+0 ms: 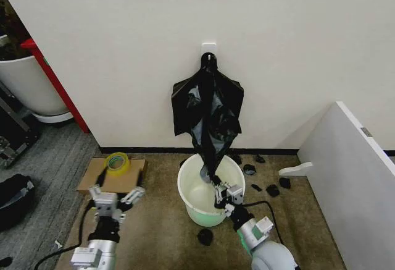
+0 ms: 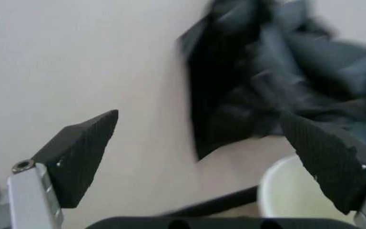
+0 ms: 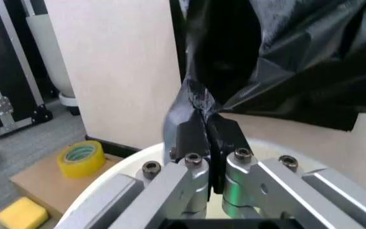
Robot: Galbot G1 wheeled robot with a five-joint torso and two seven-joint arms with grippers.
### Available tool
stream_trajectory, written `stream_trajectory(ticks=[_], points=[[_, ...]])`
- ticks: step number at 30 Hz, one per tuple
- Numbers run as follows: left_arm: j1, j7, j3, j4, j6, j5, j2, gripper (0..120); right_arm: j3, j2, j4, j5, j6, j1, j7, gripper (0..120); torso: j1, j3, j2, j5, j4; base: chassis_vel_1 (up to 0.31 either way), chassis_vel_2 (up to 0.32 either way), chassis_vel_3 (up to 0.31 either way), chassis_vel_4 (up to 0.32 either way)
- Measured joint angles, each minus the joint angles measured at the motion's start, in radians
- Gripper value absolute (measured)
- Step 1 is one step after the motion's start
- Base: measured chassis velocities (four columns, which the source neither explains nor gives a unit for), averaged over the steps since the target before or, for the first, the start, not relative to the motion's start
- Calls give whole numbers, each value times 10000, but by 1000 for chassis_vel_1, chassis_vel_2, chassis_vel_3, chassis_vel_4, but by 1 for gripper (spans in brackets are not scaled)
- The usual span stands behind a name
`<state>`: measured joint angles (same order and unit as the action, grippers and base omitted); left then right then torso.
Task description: Place the garbage bag over the trash bin.
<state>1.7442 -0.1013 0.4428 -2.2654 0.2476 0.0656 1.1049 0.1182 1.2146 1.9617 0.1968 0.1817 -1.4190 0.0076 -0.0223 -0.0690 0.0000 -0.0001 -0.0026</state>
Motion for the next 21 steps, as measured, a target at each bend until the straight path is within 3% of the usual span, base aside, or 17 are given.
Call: stream_trajectory(ticks=[8,14,21], points=[[-2516,262,-944,32,-1079,1487,-2328,99,-81,296,-64,-980,156,22,-12,0,-1,0,0,-1,-5,0,0,0,0],[-3510,66,-1401,126,-1634,2353,-3094,99,-408,413,-303,-1156,174,215,-59,0,-1,-1,0,3,3,0,0,0,0],[-4995,-327,-2847,653,-2209,2559,-3254,97,-307,666,-328,-1353,205,146,-91,0,-1,0,0,1,4,0,0,0,0]])
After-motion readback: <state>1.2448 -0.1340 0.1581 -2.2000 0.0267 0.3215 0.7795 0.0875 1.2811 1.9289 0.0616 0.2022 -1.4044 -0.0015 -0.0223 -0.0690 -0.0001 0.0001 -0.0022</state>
